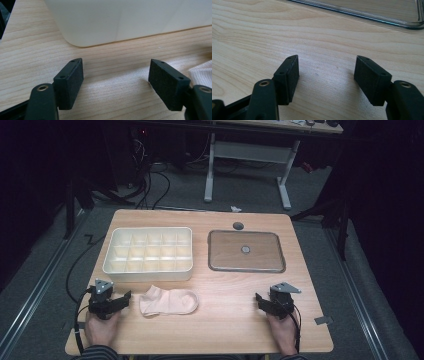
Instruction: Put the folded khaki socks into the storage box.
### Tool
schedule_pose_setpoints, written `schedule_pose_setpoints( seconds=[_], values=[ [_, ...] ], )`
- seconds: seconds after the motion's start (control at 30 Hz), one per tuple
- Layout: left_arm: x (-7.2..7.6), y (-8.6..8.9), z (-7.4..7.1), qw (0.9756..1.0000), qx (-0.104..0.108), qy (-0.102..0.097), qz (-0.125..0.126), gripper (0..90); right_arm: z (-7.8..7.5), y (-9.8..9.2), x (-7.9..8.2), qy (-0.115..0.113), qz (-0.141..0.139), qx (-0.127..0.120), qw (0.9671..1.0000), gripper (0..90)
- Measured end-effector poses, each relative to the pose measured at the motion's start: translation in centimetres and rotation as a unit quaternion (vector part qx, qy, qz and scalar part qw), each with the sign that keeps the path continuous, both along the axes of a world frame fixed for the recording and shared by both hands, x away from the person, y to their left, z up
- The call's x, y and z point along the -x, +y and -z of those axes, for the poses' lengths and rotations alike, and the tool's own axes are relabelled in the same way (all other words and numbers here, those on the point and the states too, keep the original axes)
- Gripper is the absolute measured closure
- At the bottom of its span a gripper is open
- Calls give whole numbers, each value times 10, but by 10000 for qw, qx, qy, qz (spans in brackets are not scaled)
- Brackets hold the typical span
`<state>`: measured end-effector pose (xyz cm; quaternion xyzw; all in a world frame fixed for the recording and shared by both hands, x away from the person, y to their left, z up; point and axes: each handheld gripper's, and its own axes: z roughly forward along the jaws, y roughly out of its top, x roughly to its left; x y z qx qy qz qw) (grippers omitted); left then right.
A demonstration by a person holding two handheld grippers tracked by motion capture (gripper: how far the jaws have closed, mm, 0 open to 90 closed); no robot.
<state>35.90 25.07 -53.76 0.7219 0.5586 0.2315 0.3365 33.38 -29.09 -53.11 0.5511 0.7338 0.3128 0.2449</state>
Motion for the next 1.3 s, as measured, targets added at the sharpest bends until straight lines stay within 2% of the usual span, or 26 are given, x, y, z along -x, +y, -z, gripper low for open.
schedule_pose_setpoints(
  seconds=[0.4,0.6,0.93,1.1,1.3],
  values=[
    [0,-2,0,9999,-111,-7,-6,303,0,0,0,-1,-9,3,10000,371],
    [1,-2,0,9999,-117,-18,5,303,0,0,0,-13,34,-6,10000,410],
    [2,-4,0,9999,-127,1,81,290,0,0,0,-19,52,2,10000,413],
    [4,-2,-2,9999,-9,-14,129,296,0,0,1,-34,80,13,10000,435],
    [8,2,-3,9995,288,-18,155,308,-2,3,3,-46,78,-92,9999,497]
  ],
)
